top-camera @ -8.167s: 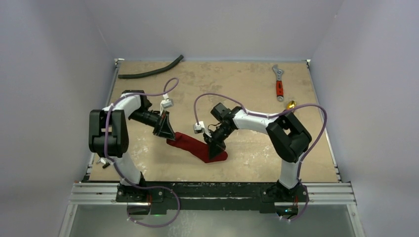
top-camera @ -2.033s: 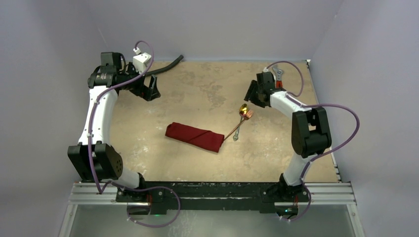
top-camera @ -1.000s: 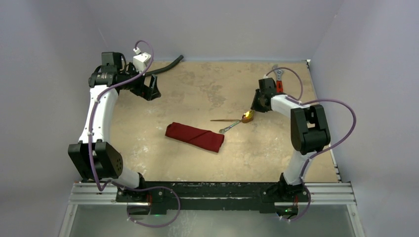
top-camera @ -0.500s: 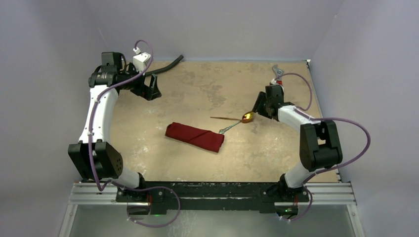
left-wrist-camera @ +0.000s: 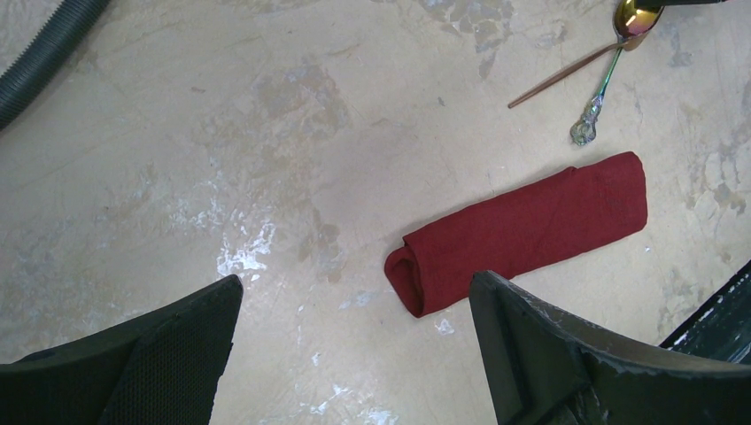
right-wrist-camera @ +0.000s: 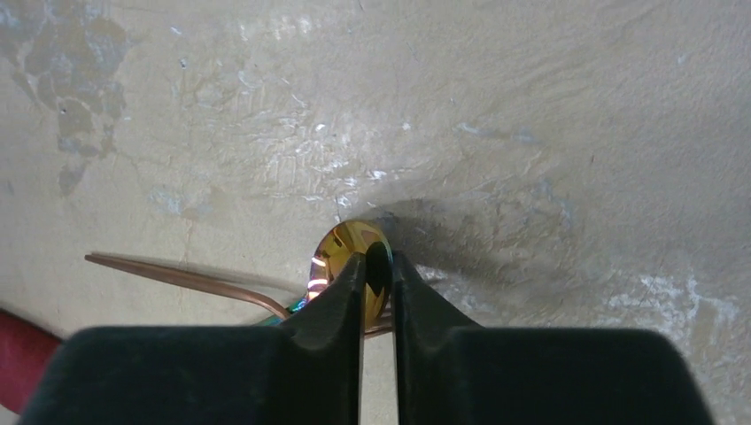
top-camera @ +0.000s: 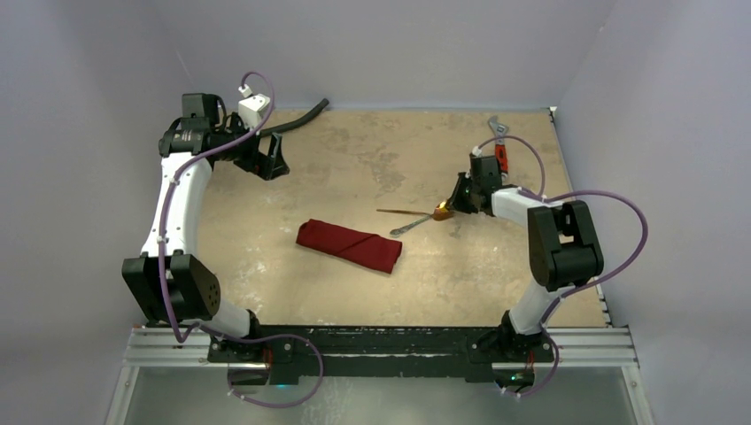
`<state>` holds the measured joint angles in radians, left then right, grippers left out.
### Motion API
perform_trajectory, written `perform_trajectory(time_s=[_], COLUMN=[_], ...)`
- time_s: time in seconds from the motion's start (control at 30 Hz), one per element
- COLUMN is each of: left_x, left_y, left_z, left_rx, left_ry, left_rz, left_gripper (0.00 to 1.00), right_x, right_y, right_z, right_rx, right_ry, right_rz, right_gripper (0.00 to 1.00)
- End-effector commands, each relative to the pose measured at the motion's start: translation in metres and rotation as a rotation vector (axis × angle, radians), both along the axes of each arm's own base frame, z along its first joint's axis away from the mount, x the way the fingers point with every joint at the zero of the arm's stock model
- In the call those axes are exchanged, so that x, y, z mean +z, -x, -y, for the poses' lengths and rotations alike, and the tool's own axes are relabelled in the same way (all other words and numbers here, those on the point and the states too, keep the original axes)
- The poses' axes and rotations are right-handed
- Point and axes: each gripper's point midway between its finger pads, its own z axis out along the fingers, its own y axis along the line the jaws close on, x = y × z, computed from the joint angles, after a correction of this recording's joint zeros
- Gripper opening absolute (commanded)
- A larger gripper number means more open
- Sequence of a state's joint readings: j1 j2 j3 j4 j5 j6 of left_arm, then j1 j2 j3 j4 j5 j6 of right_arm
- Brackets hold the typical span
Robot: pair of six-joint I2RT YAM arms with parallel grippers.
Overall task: Fold the napkin into a case and place the utensils inside
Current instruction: Pick up the spoon from the center of the board, then pass from the right arm to the left
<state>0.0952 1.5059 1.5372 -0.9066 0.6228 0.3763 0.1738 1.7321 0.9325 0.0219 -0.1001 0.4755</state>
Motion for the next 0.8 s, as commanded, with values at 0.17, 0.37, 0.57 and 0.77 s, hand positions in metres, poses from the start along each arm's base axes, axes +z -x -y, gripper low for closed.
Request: perform_trajectory(time_s=[0.17, 0.37, 0.57, 0.77], left_x=[0.010, 0.006, -0.013, -0.020], left_y=[-0.001, 0.003, 0.011, 0.011], left_z=[0.005, 0.012, 0.056, 0.090], left_rx=[-0.015, -0.028, -0.113, -0.165], left_ry=[0.018, 0.048, 0.053, 0.094], left_rz=[0.004, -0.018, -0.059, -0.094], left_gripper=[0.99, 0.99, 0.98, 0.99], right_x=[0.038, 0.080, 0.123, 0.154], right_y=[-0.033, -0.039, -0.039, -0.026], right_z=[0.002, 0.015, 0.028, 0.044], right_rx=[-0.016, -0.095, -0.172, -0.252], right_ry=[0.013, 0.037, 0.036, 0.038], right_rz=[0.147, 0.273, 0.433, 0.580], right_gripper=[0.00, 0.00, 0.00, 0.00])
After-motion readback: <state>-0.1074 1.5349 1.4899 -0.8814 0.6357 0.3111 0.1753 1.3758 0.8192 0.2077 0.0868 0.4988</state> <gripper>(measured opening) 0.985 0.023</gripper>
